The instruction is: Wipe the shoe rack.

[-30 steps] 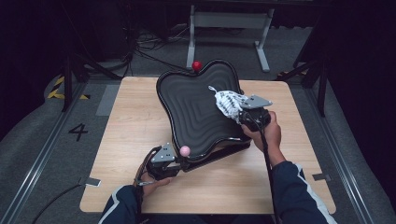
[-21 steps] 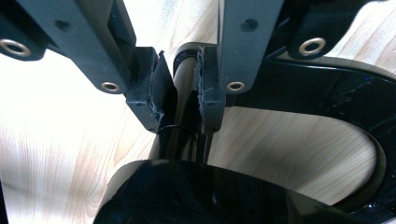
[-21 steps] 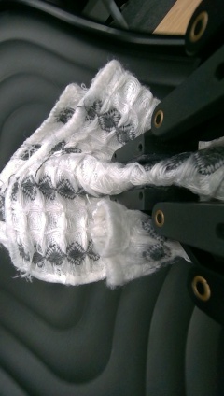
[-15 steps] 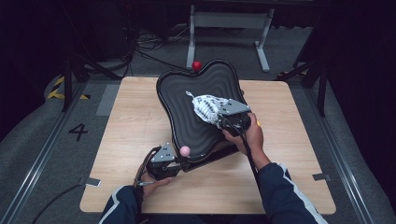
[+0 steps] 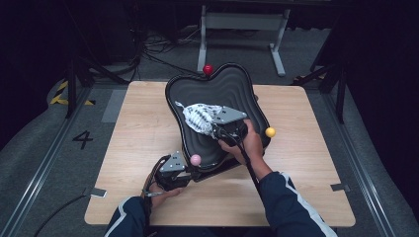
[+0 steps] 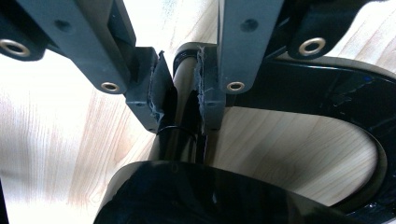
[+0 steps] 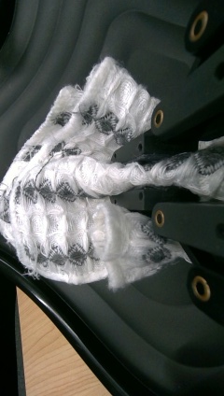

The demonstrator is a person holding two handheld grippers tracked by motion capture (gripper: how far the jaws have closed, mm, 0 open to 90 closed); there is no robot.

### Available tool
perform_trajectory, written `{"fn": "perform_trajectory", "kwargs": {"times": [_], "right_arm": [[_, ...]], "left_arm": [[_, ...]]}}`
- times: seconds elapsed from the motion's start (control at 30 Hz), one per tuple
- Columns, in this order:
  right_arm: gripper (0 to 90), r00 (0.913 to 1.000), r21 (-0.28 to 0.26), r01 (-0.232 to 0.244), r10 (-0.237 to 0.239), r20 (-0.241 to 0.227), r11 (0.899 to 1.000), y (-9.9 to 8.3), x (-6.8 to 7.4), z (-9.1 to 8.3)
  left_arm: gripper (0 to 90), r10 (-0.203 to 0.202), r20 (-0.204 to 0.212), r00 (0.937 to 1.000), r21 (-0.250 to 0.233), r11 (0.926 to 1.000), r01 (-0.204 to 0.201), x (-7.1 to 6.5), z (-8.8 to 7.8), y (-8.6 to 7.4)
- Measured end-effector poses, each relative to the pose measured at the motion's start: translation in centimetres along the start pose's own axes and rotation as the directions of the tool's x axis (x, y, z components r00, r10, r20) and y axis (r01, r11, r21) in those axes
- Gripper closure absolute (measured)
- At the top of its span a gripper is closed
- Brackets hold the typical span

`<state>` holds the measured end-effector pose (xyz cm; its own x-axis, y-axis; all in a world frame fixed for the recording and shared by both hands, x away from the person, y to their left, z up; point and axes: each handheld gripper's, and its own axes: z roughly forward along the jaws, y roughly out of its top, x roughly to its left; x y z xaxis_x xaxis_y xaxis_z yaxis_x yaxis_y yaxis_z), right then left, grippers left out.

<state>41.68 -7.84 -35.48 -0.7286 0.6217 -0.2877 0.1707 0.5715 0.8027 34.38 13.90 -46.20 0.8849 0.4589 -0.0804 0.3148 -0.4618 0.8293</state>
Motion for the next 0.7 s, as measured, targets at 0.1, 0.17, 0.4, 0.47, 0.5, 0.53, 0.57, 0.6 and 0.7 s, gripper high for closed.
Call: {"fn": "perform_trajectory", "kwargs": {"times": [0.1, 0.17, 0.4, 0.47, 0.5, 0.53, 0.57, 0.6, 0.7], "right_arm": [[80.6, 0.9999, 0.004, 0.013, -0.013, 0.003, 1.0, 0.1, 0.0, 0.1], [80.6, 0.9997, 0.005, 0.022, -0.022, 0.01, 1.0, 0.1, -0.2, 0.1], [80.5, 0.9985, 0.029, 0.003, -0.004, 0.054, 1.0, -0.2, -1.9, -0.2], [80.5, 0.9969, 0.038, -0.02, 0.018, 0.077, 0.999, -0.6, -3.1, -0.4], [80.5, 0.9959, 0.041, -0.024, 0.021, 0.088, 0.999, -0.7, -3.5, -0.4], [80.5, 0.9944, 0.045, -0.034, 0.03, 0.102, 0.998, -1.0, -4.1, -0.5], [80.5, 0.9932, 0.049, -0.039, 0.034, 0.112, 0.998, -1.1, -4.4, -0.6], [80.5, 0.992, 0.053, -0.043, 0.037, 0.121, 0.998, -1.2, -4.7, -0.6], [80.4, 0.989, 0.063, -0.061, 0.052, 0.138, 0.996, -1.5, -5.6, -0.8]], "left_arm": [[73.8, 0.002, -0.003, 1.0, -0.001, 1.0, -0.002, 0.0, 0.0, 0.0], [73.9, 0.004, -0.006, 1.0, -0.003, 1.0, -0.004, -0.1, 0.0, 0.0], [74.0, 0.012, -0.008, 0.9999, 0.012, 0.9999, -0.012, -0.1, -0.1, 0.1], [74.0, 0.008, -0.007, 0.9999, 0.011, 0.9999, -0.008, -0.1, -0.1, 0.1], [73.9, 0.006, -0.009, 0.9999, 0.007, 1.0, -0.006, -0.1, 0.0, 0.1], [74.0, 0.008, -0.009, 0.9999, 0.006, 1.0, -0.008, -0.1, 0.0, 0.1], [73.9, 0.008, -0.009, 0.9999, 0.005, 1.0, -0.008, -0.1, 0.0, 0.1], [74.0, 0.009, -0.009, 0.9999, 0.006, 0.9999, -0.009, -0.1, 0.0, 0.1], [73.9, 0.011, -0.012, 0.9999, 0.011, 0.9999, -0.011, -0.1, -0.1, 0.1]]}}
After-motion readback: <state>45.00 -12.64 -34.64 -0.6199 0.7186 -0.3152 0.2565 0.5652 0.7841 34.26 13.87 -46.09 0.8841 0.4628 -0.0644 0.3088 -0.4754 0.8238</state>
